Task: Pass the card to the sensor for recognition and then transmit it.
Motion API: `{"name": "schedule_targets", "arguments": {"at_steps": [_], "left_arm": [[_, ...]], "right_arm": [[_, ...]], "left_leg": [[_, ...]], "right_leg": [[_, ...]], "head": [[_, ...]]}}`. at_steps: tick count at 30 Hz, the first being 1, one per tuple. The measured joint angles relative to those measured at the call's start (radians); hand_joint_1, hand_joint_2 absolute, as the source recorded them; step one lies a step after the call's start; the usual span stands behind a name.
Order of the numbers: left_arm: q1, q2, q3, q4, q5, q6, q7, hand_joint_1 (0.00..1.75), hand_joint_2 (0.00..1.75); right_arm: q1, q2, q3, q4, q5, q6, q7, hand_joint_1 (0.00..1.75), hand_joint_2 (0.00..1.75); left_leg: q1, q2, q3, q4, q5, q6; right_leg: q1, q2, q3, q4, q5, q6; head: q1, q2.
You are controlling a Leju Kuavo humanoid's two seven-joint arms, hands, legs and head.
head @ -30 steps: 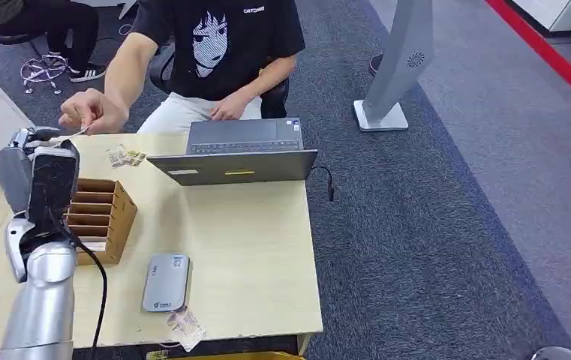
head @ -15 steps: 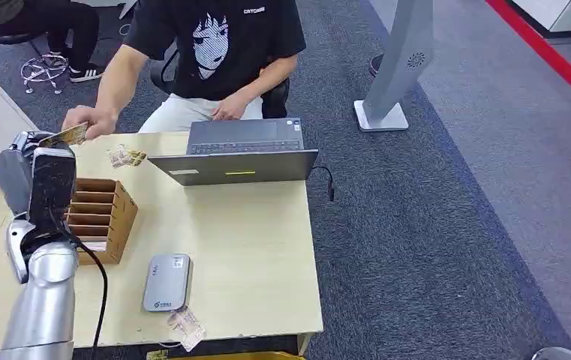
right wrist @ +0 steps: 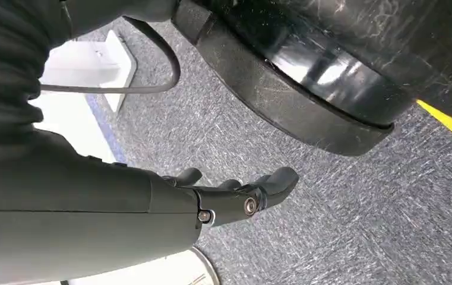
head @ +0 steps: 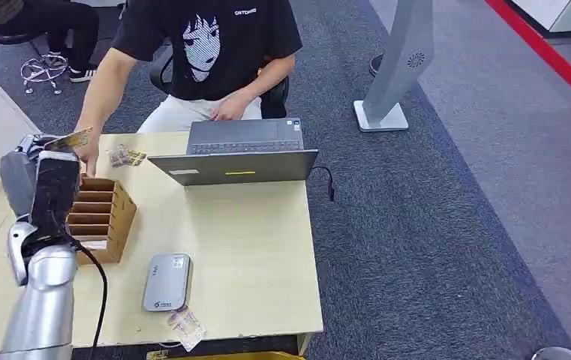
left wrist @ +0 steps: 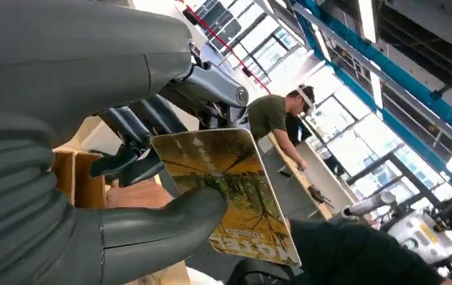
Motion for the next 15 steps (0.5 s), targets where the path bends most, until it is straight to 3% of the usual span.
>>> {"name": "schedule_targets", "arguments": {"at_steps": [7,15], "left_arm": [[0.1,0.017,-0.098,-0.138,-0.004,-0.105,0.003,1.75,1.75],[0.207,0.034,-0.172,-0.233,0.021,-0.141,0.0,1.75,1.75]], "right_arm": [[0.016,0.01,-0.039,-0.019,0.029,0.017,0.015,0.0,1.75],[0.012,0.035,-0.1,0.042,0.044,0.011,-0.082,0.0,1.75]], "left_leg": [[-0.002,0.0,-0.001,0.0,-0.001,0.001],[-0.001,-0.001,-0.001,-0.001,-0.001,0.001]], "right_leg": [[-0.002,0.0,0.0,0.0,-0.001,0.001],[-0.001,-0.001,0.0,0.0,-0.001,0.001]], "head": [[0.0,0.0],[0.001,0.0]]}}
